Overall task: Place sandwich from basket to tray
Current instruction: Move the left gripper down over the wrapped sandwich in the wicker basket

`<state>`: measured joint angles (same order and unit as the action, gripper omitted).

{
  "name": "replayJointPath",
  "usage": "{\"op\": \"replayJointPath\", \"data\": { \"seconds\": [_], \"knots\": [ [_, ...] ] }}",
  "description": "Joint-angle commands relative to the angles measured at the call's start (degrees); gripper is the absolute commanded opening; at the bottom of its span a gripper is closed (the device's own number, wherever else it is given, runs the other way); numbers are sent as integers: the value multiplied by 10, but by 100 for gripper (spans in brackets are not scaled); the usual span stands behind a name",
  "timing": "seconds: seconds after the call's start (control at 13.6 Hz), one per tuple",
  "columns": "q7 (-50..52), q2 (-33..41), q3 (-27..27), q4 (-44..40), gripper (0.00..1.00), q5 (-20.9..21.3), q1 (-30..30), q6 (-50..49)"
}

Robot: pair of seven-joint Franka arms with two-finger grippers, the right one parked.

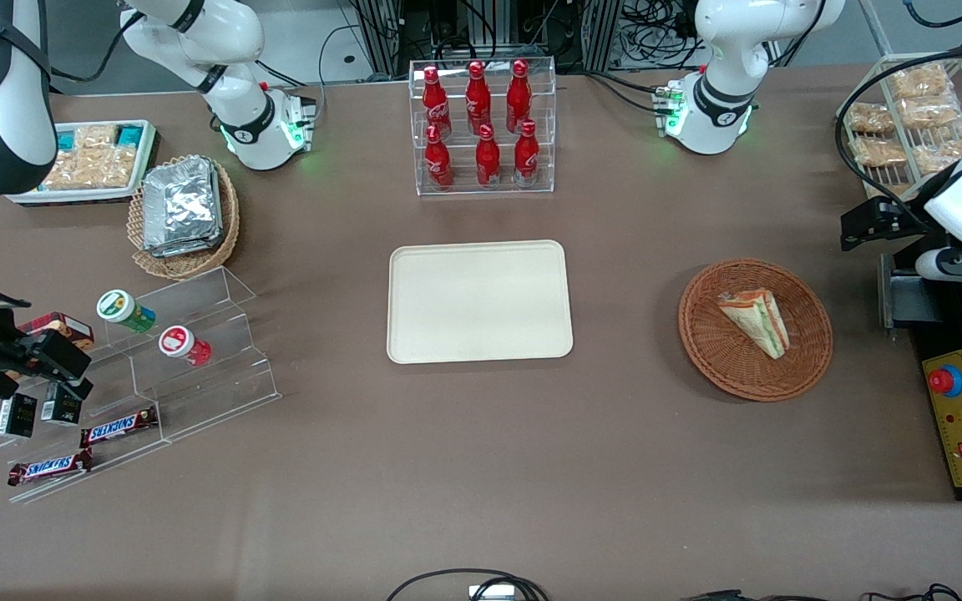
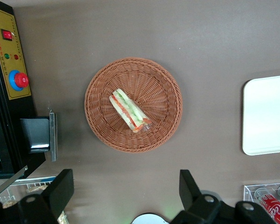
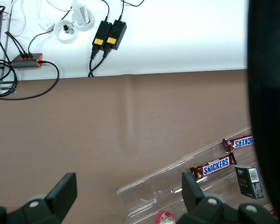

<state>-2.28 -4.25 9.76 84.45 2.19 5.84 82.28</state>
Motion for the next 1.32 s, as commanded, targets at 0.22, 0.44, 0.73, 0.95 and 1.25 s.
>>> {"op": "replayJointPath", "data": {
  "seconds": [0.22, 0.44, 0.73, 0.95, 1.25],
  "knots": [
    [-2, 9, -4, 1, 100, 4, -1, 5],
    [5, 7, -4, 26, 100, 41, -4, 20],
    [58, 29, -4, 174, 100, 40, -1, 148],
    [103, 41, -6, 276, 100, 36, 1, 245],
    [160, 43, -6, 409, 100, 35, 2, 389]
  ]
}}
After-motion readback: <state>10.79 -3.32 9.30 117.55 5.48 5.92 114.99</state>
